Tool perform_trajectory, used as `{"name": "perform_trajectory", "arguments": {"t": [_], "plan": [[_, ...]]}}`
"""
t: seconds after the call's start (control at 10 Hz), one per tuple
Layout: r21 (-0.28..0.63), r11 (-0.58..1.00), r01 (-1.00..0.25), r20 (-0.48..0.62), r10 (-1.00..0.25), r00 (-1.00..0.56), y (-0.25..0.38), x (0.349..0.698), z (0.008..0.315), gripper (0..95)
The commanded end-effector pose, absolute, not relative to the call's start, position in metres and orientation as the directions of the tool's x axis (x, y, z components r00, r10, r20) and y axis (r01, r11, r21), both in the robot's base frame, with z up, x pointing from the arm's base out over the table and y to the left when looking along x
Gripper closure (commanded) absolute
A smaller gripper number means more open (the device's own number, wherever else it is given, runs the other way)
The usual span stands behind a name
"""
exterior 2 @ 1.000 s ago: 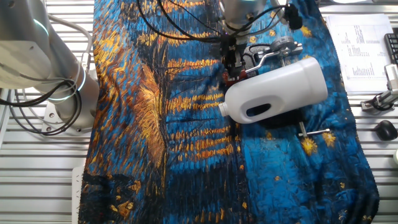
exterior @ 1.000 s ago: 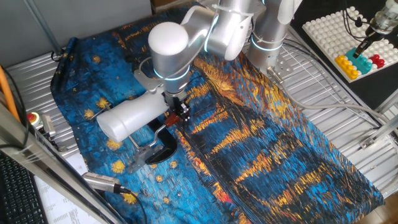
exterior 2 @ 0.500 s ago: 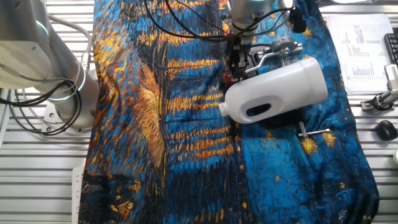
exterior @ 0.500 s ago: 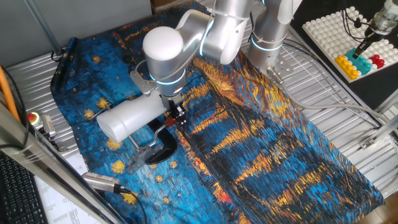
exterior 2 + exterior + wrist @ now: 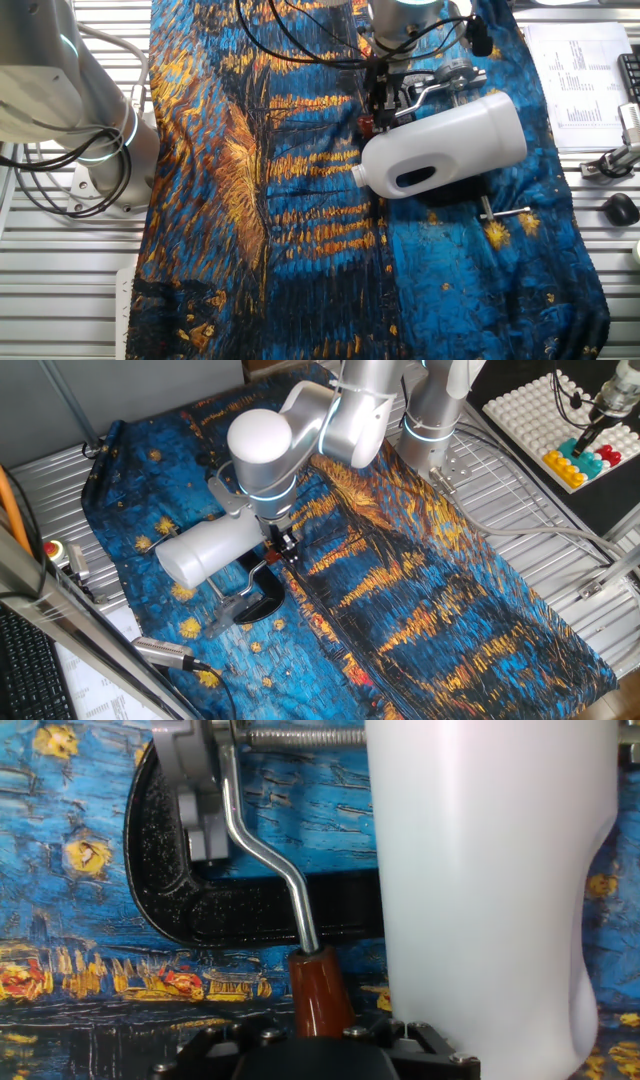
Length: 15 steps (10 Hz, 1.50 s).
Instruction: Pull up the lever
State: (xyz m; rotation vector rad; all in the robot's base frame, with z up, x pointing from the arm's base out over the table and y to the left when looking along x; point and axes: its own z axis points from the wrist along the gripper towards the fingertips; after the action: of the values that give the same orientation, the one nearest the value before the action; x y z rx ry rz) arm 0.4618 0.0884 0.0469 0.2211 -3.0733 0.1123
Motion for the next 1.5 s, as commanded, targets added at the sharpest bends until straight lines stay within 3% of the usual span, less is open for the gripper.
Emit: {"name": "perform_trajectory", "arguments": {"t": [0.1, 0.8, 0.9, 1.5], "plan": [[-0.069, 0.987, -0.149, 0.062, -0.144, -0.988, 0.088, 0.462, 0.042, 38.0], [-0.072, 0.971, -0.228, 0.072, -0.223, -0.972, 0.089, 0.46, 0.034, 38.0], [-0.075, 0.97, -0.232, 0.075, -0.227, -0.971, 0.087, 0.46, 0.034, 57.0], [-0.073, 0.966, -0.249, 0.077, -0.244, -0.967, 0.08, 0.46, 0.029, 57.0]]}}
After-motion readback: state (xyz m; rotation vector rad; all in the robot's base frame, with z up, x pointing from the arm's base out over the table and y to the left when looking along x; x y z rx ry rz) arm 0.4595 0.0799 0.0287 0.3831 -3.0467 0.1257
